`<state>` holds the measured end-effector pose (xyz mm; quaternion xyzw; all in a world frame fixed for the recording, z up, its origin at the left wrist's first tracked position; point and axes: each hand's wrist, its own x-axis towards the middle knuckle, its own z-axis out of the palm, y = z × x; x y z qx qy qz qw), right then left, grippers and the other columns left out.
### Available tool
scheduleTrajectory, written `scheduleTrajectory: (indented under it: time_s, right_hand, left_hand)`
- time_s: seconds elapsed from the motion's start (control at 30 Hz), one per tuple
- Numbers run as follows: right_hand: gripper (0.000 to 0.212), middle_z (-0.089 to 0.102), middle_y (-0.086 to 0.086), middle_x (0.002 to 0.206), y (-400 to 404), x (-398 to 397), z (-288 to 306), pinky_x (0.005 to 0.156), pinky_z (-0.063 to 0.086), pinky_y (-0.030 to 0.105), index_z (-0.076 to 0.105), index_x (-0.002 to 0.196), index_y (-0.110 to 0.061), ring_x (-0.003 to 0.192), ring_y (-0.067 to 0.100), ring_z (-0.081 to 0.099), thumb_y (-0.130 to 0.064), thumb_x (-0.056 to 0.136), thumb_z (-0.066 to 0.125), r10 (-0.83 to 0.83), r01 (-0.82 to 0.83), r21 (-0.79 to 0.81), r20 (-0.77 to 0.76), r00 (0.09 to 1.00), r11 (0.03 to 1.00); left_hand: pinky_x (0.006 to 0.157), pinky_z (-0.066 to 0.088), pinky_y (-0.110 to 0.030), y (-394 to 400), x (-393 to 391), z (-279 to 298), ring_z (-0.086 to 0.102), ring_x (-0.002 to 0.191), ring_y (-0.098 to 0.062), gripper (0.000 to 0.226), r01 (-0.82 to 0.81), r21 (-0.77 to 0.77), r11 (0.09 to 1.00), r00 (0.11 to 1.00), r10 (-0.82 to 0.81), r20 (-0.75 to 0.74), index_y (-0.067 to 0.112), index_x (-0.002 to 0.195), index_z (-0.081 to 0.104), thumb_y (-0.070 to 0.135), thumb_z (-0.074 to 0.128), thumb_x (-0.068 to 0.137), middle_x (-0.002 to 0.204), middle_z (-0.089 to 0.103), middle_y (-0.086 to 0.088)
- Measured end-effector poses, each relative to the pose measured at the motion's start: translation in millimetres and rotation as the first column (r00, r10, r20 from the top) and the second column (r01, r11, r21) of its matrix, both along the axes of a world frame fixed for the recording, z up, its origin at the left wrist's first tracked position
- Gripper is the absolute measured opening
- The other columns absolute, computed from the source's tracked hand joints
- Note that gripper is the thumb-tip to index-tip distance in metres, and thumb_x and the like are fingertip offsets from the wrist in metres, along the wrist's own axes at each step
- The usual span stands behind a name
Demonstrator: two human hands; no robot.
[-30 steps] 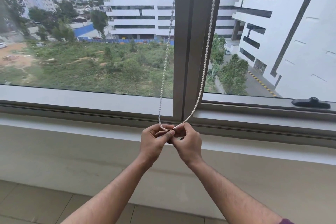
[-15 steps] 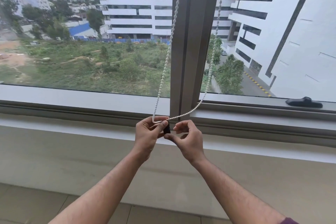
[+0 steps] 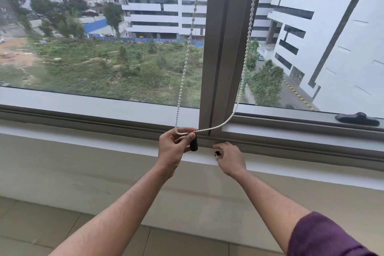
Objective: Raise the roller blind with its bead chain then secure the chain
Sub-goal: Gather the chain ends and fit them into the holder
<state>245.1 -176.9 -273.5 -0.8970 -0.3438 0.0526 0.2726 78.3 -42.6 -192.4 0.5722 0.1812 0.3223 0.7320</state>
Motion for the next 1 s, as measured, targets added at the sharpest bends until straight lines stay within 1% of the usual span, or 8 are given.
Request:
scheduleTrajectory:
  time_s: [0.07, 0.13, 0.27, 0.37, 0.47, 0.63, 0.8, 1.0]
  right_hand:
    - [0.041, 0.066, -0.007, 0.132, -1.7, 3.8, -4.6, 0.098, 0.048, 0.031, 0.067, 0.129, -0.028, 0.119, 0.025, 0.057, -0.014, 0.091, 0.062, 0.030, -0.027, -0.075, 0.038, 0.999, 0.997]
    - [0.039, 0.068, -0.006, 0.128, -2.0, 6.1, -9.1, 0.096, 0.048, 0.032, 0.068, 0.128, -0.028, 0.117, 0.026, 0.059, -0.015, 0.092, 0.062, 0.039, -0.034, -0.094, 0.053, 0.998, 0.995]
    - [0.031, 0.070, -0.004, 0.121, 0.6, 9.1, -13.3, 0.092, 0.050, 0.034, 0.073, 0.120, -0.024, 0.114, 0.025, 0.063, -0.013, 0.093, 0.062, 0.026, -0.020, -0.085, 0.063, 0.998, 0.996]
    - [0.028, 0.072, -0.004, 0.115, 1.3, 9.7, -15.3, 0.088, 0.050, 0.031, 0.075, 0.114, -0.023, 0.109, 0.022, 0.065, -0.011, 0.091, 0.065, 0.008, -0.005, -0.054, 0.055, 0.998, 0.999]
    - [0.024, 0.073, -0.004, 0.109, -0.6, 9.8, -17.2, 0.085, 0.051, 0.029, 0.075, 0.110, -0.022, 0.103, 0.019, 0.067, -0.009, 0.091, 0.067, -0.017, 0.017, 0.020, 0.000, 1.000, 1.000]
    - [0.022, 0.071, -0.004, 0.106, -6.2, 2.6, -13.2, 0.089, 0.055, 0.030, 0.075, 0.110, -0.018, 0.092, 0.012, 0.067, -0.008, 0.091, 0.071, 0.026, -0.002, 0.219, -0.107, 0.994, 0.976]
    - [0.025, 0.072, -0.004, 0.104, -11.3, -16.1, 7.5, 0.076, 0.050, 0.010, 0.074, 0.112, -0.019, 0.087, 0.000, 0.068, -0.009, 0.089, 0.075, 0.079, -0.035, 0.381, -0.101, 0.992, 0.924]
    - [0.026, 0.072, -0.013, 0.102, -21.7, -44.0, 46.1, 0.071, 0.059, 0.026, 0.075, 0.110, -0.021, 0.088, 0.004, 0.072, -0.011, 0.086, 0.079, 0.169, -0.103, 0.548, -0.071, 0.983, 0.830]
  left_hand:
    - [0.075, 0.062, -0.044, 1.2, -1.3, -0.2, 0.069, 0.078, -0.034, 0.016, 0.004, 0.001, 1.000, 1.000, -0.004, 0.002, 0.001, 0.104, 0.076, 0.005, 0.074, 0.088, 0.084, 0.073, -0.019]
    - [0.075, 0.063, -0.045, 2.7, -2.5, -0.3, 0.070, 0.079, -0.032, 0.012, 0.003, -0.004, 1.000, 1.000, -0.003, 0.002, 0.006, 0.100, 0.078, 0.005, 0.074, 0.089, 0.084, 0.074, -0.017]
    - [0.075, 0.065, -0.046, 3.3, -4.5, 0.2, 0.074, 0.080, -0.021, 0.015, -0.006, -0.018, 1.000, 1.000, 0.005, -0.004, 0.016, 0.092, 0.080, 0.003, 0.074, 0.088, 0.086, 0.078, -0.010]
    - [0.075, 0.065, -0.047, 3.5, -5.7, -1.2, 0.074, 0.080, -0.018, 0.013, -0.016, -0.015, 1.000, 1.000, 0.015, -0.022, 0.014, 0.093, 0.079, 0.003, 0.074, 0.088, 0.088, 0.079, -0.007]
    - [0.076, 0.065, -0.046, 3.3, -5.7, -2.3, 0.074, 0.085, -0.016, 0.015, -0.024, -0.021, 0.999, 0.999, 0.023, -0.034, 0.012, 0.099, 0.077, 0.002, 0.073, 0.089, 0.094, 0.080, -0.004]
    - [0.078, 0.064, -0.041, 0.0, -4.2, -1.6, 0.075, 0.089, -0.018, 0.031, -0.013, -0.036, 0.999, 0.999, 0.011, -0.042, 0.011, 0.118, 0.071, 0.000, 0.072, 0.089, 0.101, 0.080, -0.008]
    - [0.070, 0.062, -0.035, -4.6, 1.6, 0.1, 0.074, 0.089, -0.022, 0.030, -0.008, -0.043, 0.999, 1.000, 0.007, -0.018, 0.007, 0.118, 0.069, -0.001, 0.072, 0.089, 0.103, 0.079, -0.010]
    - [0.079, 0.064, -0.047, -7.1, 8.6, -2.0, 0.073, 0.093, -0.026, 0.028, -0.023, -0.018, 1.000, 0.999, 0.022, -0.026, 0.004, 0.115, 0.066, 0.002, 0.075, 0.088, 0.104, 0.079, -0.012]
